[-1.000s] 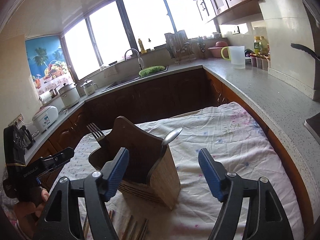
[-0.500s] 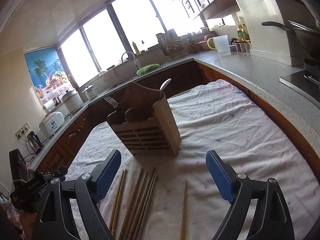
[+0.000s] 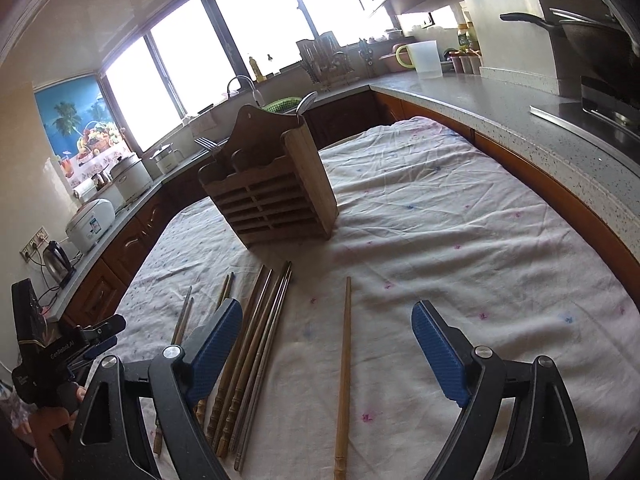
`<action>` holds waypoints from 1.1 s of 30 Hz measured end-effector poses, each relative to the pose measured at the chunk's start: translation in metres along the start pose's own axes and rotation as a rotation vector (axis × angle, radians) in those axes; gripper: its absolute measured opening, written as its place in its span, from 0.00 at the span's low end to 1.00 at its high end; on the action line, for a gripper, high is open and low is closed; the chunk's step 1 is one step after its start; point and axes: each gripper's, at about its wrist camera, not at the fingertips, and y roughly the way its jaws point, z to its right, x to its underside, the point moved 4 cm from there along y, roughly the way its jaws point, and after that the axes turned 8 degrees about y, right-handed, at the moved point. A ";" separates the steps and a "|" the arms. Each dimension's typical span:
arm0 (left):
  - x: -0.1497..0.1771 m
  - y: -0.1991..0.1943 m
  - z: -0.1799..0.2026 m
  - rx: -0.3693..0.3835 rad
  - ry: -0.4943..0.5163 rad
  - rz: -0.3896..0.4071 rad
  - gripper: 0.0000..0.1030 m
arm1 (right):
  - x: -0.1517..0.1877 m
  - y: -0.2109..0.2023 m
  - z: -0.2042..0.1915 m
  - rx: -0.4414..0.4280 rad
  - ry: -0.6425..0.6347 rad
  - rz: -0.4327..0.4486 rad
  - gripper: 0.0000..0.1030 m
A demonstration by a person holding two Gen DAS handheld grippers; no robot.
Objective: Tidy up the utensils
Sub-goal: 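Grasp a thin metal chopstick with the left tool while the right tool grasps a wooden chopstick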
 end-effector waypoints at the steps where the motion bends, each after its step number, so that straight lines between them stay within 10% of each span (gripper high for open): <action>1: -0.001 0.003 -0.001 -0.003 0.002 -0.006 0.78 | 0.001 0.001 -0.001 0.002 -0.005 -0.003 0.86; 6: -0.007 0.017 -0.002 -0.018 0.010 -0.038 0.76 | 0.005 0.012 -0.004 0.031 -0.034 -0.032 0.84; 17: -0.037 0.083 0.002 -0.036 0.064 -0.185 0.48 | 0.013 0.058 -0.002 0.105 -0.091 -0.180 0.39; 33: -0.061 0.160 0.028 -0.098 0.241 -0.239 0.08 | 0.010 0.100 0.001 0.171 -0.146 -0.236 0.09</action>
